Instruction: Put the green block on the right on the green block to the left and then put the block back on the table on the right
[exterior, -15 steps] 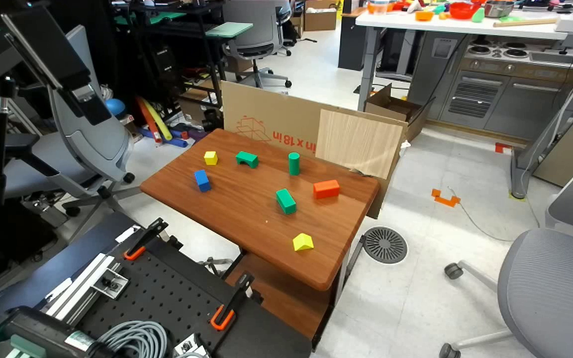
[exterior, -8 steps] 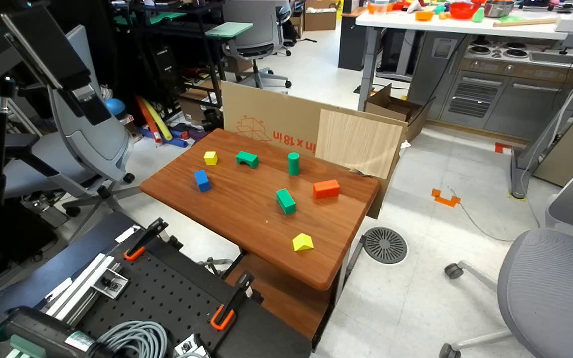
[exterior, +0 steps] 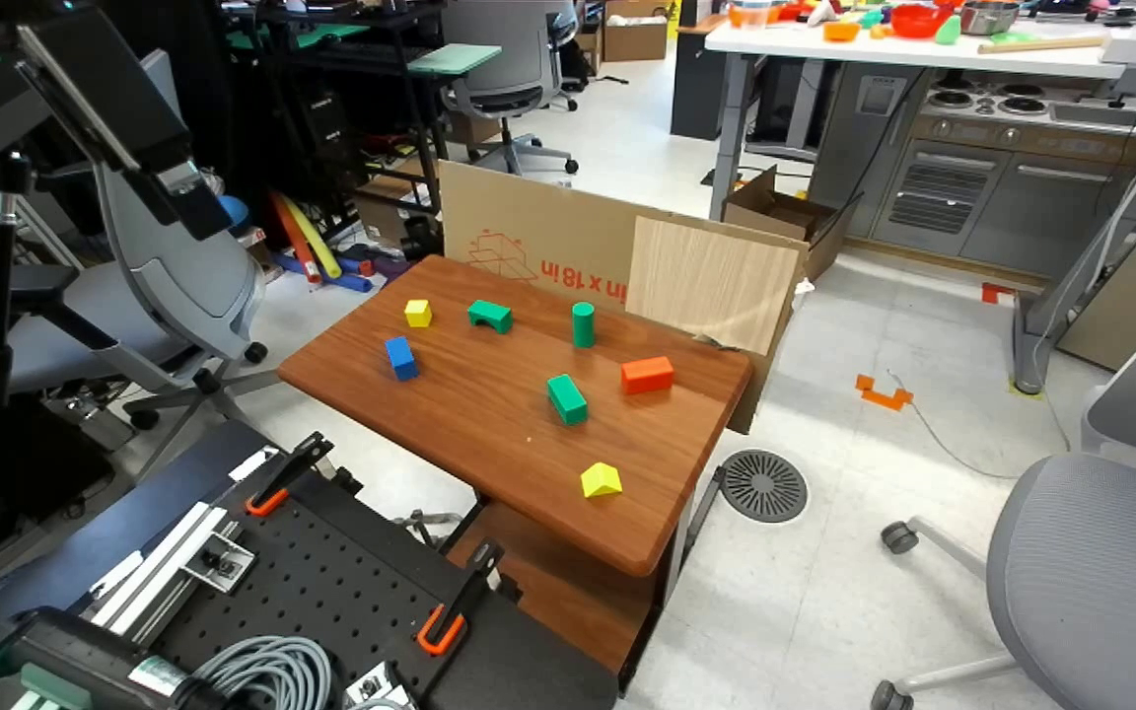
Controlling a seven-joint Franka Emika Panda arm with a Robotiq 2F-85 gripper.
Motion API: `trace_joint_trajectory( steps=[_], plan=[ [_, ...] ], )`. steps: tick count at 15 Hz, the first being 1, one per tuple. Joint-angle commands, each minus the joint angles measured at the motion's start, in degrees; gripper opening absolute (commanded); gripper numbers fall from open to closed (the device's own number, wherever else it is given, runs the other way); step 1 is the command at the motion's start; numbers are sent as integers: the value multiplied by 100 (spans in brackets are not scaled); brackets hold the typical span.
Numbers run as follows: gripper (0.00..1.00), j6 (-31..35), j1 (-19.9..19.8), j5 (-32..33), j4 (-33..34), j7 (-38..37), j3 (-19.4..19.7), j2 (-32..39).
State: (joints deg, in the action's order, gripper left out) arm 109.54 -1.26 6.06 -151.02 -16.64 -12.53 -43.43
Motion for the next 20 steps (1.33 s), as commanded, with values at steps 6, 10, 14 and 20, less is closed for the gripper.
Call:
trace_joint_trajectory(
  steps=[6, 10, 14, 20],
  plan=[
    [100, 2780, -76, 69, -223, 1079, 916, 2249],
    [100, 3817, -48, 125, 226, 1737, 1169, 3673],
    [100, 3954, 20, -739, 976, 1902, 1282, 4854],
    [100, 3604, -259, -2551, 2259, 1847, 1166, 6235]
  ],
)
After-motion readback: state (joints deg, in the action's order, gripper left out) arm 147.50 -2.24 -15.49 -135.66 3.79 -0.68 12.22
